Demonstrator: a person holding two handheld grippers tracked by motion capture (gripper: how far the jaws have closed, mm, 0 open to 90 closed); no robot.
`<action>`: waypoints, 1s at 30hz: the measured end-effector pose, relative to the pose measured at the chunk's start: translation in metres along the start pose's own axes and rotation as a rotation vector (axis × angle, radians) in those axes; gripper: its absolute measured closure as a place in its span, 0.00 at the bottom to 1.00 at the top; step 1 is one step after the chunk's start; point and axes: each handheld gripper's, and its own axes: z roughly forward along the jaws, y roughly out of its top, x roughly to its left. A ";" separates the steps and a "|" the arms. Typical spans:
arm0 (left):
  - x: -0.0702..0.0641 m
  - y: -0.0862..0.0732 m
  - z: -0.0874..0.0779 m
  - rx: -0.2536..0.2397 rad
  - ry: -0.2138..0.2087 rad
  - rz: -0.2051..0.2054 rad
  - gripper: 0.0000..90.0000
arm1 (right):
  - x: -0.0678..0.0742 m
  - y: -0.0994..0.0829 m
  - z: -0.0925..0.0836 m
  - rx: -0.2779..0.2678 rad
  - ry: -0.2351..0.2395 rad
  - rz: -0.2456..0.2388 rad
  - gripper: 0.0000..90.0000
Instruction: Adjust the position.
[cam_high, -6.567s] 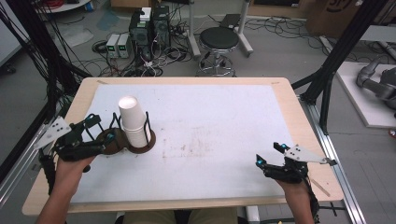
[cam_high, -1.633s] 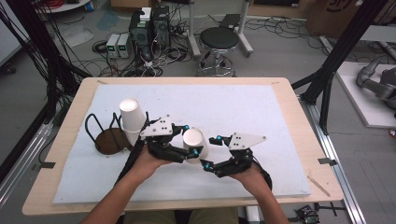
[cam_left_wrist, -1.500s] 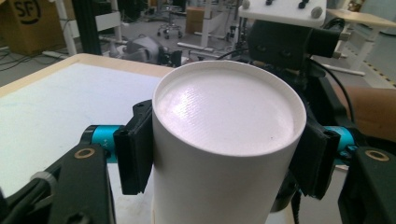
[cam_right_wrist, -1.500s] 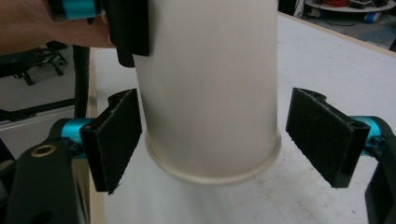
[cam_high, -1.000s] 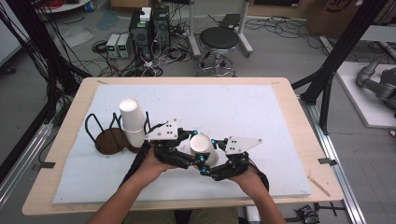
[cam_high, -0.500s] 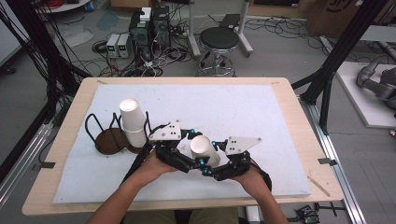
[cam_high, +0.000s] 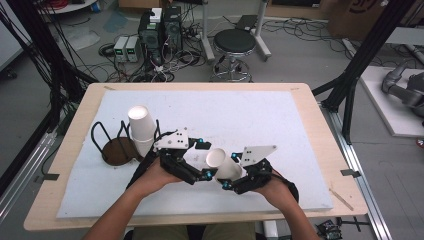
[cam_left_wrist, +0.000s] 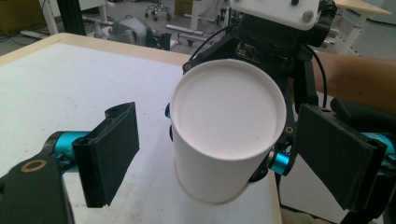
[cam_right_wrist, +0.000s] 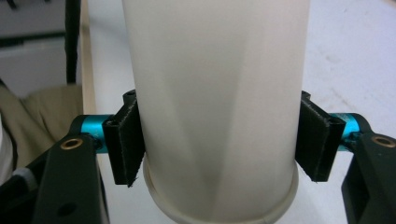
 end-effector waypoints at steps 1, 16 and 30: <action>0.001 0.000 -0.001 0.004 -0.002 -0.002 0.16 | -0.001 0.001 0.001 0.022 0.002 -0.012 0.32; 0.003 0.001 0.006 0.157 -0.040 0.012 0.16 | 0.000 0.030 0.008 0.279 0.036 -0.158 0.32; 0.004 -0.002 0.015 0.249 -0.085 -0.006 0.36 | 0.003 0.035 0.017 0.357 0.058 -0.182 0.32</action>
